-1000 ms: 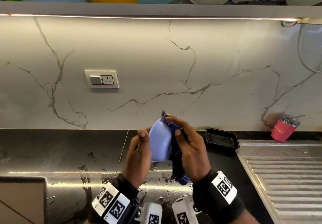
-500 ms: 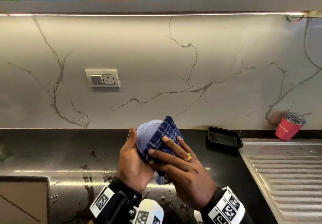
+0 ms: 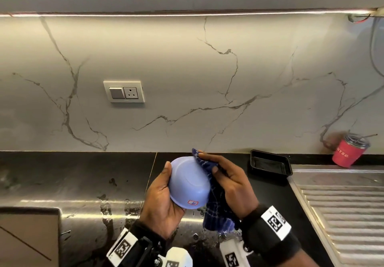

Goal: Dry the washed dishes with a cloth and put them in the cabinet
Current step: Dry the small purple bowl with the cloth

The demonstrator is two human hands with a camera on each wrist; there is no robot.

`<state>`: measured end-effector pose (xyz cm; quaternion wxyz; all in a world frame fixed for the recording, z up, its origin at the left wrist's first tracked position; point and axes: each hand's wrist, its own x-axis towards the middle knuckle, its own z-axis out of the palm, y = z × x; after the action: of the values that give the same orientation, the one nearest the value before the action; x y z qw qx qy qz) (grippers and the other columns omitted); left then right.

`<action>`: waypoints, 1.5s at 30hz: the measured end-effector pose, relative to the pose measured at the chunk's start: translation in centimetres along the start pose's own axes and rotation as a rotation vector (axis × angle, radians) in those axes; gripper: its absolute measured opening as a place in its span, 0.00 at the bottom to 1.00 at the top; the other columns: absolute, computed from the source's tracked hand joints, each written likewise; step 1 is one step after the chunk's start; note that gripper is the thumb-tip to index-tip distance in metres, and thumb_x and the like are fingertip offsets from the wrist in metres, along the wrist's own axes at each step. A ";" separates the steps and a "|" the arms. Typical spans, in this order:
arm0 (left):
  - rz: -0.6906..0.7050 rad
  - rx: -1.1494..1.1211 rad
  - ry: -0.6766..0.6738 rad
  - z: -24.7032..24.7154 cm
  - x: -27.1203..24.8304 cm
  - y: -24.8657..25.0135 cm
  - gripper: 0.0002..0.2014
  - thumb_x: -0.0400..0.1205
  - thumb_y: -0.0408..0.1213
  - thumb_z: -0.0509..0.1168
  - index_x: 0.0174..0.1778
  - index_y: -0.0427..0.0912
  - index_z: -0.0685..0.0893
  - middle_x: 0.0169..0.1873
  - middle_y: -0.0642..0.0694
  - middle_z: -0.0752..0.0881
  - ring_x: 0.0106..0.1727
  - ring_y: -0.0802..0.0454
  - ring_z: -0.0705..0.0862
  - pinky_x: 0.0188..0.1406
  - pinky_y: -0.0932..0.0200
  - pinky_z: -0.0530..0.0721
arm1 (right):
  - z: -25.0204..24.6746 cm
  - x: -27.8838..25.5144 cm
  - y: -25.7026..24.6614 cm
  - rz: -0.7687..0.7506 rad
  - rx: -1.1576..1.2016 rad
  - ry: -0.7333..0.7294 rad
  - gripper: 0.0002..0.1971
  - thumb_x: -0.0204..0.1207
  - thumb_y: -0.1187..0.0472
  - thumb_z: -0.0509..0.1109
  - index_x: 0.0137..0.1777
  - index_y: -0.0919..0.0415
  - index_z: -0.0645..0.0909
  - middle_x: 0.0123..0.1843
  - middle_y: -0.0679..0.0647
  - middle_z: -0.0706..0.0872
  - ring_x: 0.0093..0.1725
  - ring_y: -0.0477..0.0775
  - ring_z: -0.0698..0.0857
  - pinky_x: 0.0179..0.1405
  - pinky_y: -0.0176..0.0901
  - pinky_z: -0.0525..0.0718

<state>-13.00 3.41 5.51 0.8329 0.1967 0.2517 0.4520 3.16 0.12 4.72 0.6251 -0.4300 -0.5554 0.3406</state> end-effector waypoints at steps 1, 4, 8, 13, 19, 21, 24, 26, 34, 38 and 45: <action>0.001 0.035 -0.016 0.1 -0.1 0.0 0.29 0.88 0.52 0.56 0.71 0.29 0.81 0.66 0.28 0.86 0.61 0.36 0.89 0.57 0.42 0.91 | 0.0 0.5 -0.3 0.010 -0.019 -0.042 0.19 0.81 0.72 0.59 0.66 0.61 0.85 0.67 0.51 0.88 0.72 0.52 0.82 0.77 0.58 0.75; 0.043 0.088 -0.032 0.3 0.0 0.0 0.26 0.88 0.48 0.55 0.72 0.31 0.81 0.66 0.29 0.86 0.64 0.36 0.88 0.65 0.41 0.86 | 0.6 1.3 -1.3 -0.021 -0.104 -0.145 0.18 0.82 0.76 0.59 0.63 0.64 0.86 0.67 0.50 0.87 0.72 0.51 0.82 0.76 0.55 0.76; 0.020 -0.057 -0.027 0.8 0.2 0.6 0.24 0.87 0.46 0.58 0.72 0.32 0.79 0.68 0.32 0.82 0.67 0.39 0.82 0.64 0.47 0.86 | 1.5 1.4 -1.7 -0.368 -0.519 -0.247 0.15 0.85 0.68 0.61 0.65 0.60 0.86 0.72 0.46 0.84 0.76 0.47 0.77 0.76 0.52 0.74; -0.071 -0.120 -0.052 0.1 0.1 1.7 0.34 0.88 0.60 0.54 0.70 0.30 0.82 0.58 0.29 0.89 0.54 0.36 0.92 0.49 0.43 0.93 | 1.6 -0.2 -1.9 -0.624 -0.870 -0.431 0.12 0.86 0.60 0.66 0.65 0.50 0.86 0.78 0.40 0.77 0.86 0.51 0.63 0.83 0.63 0.64; -0.103 -0.129 -0.033 0.1 0.5 2.7 0.39 0.85 0.64 0.53 0.76 0.31 0.76 0.67 0.24 0.84 0.58 0.28 0.89 0.52 0.34 0.90 | -0.7 -2.3 0.2 -0.633 -0.809 -0.398 0.19 0.80 0.69 0.70 0.67 0.51 0.86 0.78 0.40 0.77 0.86 0.59 0.63 0.78 0.72 0.67; -0.090 -0.139 -0.041 0.3 0.6 2.5 0.38 0.84 0.62 0.56 0.76 0.31 0.76 0.65 0.24 0.85 0.52 0.29 0.91 0.47 0.34 0.91 | -1.1 -2.8 0.6 -0.565 -0.685 -0.359 0.15 0.85 0.67 0.65 0.66 0.54 0.85 0.78 0.42 0.78 0.85 0.62 0.64 0.78 0.71 0.69; -0.073 -0.118 -0.052 0.2 0.8 2.1 0.44 0.70 0.58 0.77 0.75 0.32 0.78 0.67 0.25 0.84 0.55 0.28 0.91 0.45 0.33 0.91 | -1.3 -3.7 1.4 -0.469 -0.551 -0.304 0.15 0.89 0.63 0.59 0.65 0.59 0.86 0.79 0.46 0.77 0.85 0.63 0.64 0.80 0.58 0.70; -0.015 -0.100 -0.013 0.0 1.0 1.8 0.39 0.76 0.58 0.71 0.76 0.34 0.78 0.67 0.28 0.85 0.55 0.31 0.91 0.43 0.36 0.92 | -1.4 -4.2 2.1 -0.361 -0.448 -0.226 0.15 0.87 0.66 0.60 0.65 0.58 0.86 0.79 0.47 0.77 0.84 0.60 0.66 0.81 0.52 0.69; 0.696 1.188 -0.313 -1.0 -0.6 1.1 0.16 0.81 0.63 0.65 0.52 0.56 0.86 0.51 0.62 0.89 0.55 0.70 0.85 0.66 0.49 0.81 | -3.0 -3.4 0.5 0.227 0.124 0.319 0.14 0.87 0.66 0.60 0.65 0.59 0.84 0.62 0.52 0.90 0.64 0.55 0.87 0.70 0.63 0.81; 1.148 2.165 -0.557 -3.0 1.1 0.3 0.11 0.89 0.48 0.55 0.52 0.52 0.83 0.79 0.53 0.78 0.87 0.47 0.64 0.73 0.09 0.49 | -2.1 -3.3 -0.4 0.379 0.350 0.376 0.14 0.87 0.60 0.60 0.65 0.62 0.83 0.60 0.62 0.90 0.61 0.68 0.88 0.65 0.70 0.83; 1.255 2.168 -0.632 -2.5 1.0 0.7 0.17 0.79 0.44 0.76 0.63 0.52 0.85 0.88 0.42 0.60 0.90 0.36 0.51 0.73 0.12 0.62 | -1.4 -4.0 0.5 0.468 0.301 0.369 0.12 0.79 0.70 0.72 0.62 0.66 0.85 0.54 0.68 0.91 0.53 0.71 0.90 0.49 0.65 0.90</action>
<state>-14.49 4.93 3.69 -0.0811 0.9498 0.1463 0.2642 3.98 -3.54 2.64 0.6765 -0.5028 -0.2626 0.4696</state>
